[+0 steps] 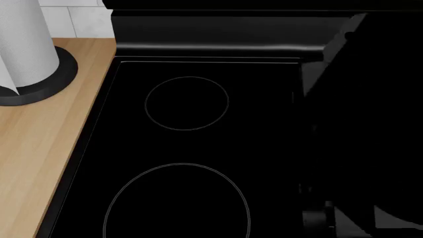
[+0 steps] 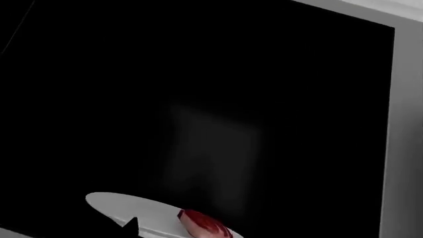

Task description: Pick the steak from the counter and place it in the microwave.

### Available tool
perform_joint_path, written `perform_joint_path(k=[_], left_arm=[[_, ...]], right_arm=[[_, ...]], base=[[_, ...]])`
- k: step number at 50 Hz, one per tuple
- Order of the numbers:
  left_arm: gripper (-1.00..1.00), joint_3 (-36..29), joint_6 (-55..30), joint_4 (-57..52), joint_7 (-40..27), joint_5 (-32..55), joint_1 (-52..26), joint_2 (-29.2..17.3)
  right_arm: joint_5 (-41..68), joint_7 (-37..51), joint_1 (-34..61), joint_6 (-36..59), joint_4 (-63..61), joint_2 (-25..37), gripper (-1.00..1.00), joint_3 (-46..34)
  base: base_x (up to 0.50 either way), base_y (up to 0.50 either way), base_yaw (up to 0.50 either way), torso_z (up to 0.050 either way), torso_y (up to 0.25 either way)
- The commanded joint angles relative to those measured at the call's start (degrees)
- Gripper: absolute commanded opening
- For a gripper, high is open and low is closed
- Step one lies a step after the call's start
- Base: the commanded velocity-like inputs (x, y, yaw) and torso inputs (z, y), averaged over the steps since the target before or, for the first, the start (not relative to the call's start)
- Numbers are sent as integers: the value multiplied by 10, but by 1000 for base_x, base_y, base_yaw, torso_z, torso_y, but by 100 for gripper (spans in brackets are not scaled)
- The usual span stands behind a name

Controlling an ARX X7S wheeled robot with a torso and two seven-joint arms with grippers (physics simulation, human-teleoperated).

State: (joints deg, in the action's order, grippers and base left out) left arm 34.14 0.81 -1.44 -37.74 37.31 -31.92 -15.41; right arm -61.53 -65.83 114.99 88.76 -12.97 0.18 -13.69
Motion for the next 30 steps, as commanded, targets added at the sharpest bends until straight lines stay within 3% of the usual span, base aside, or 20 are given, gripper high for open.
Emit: perform_joint_path(k=[1,5,8,15,22,30], left_arm=[[100,-1,-1,0,0,2,1,-2],[100,-2,0,2,1,2,1,-2],[100,-3,0,2,1,1,1,-3],[100,-4,3,7,4,2,0,-3],[100,-6,1,7,4,2,-1,-4],[100,-6,2,8,3,2,1,-4]], right_arm=[[-155,-152,-45,12,-46,-2,100,1],[-167,-157,-62,12,-61,-2,100,0],[-252,-237,-79,12,-76,-2,100,5],[-315,-242,-114,12,-110,-2,100,25],[-310,-242,-204,12,-176,-2,100,76],[-304,-242,-205,12,-137,-2,100,149]], base=[[0,0,0,0,0],[0,0,0,0,0],[0,0,0,0,0],[0,0,0,0,0],[0,0,0,0,0],[0,0,0,0,0]])
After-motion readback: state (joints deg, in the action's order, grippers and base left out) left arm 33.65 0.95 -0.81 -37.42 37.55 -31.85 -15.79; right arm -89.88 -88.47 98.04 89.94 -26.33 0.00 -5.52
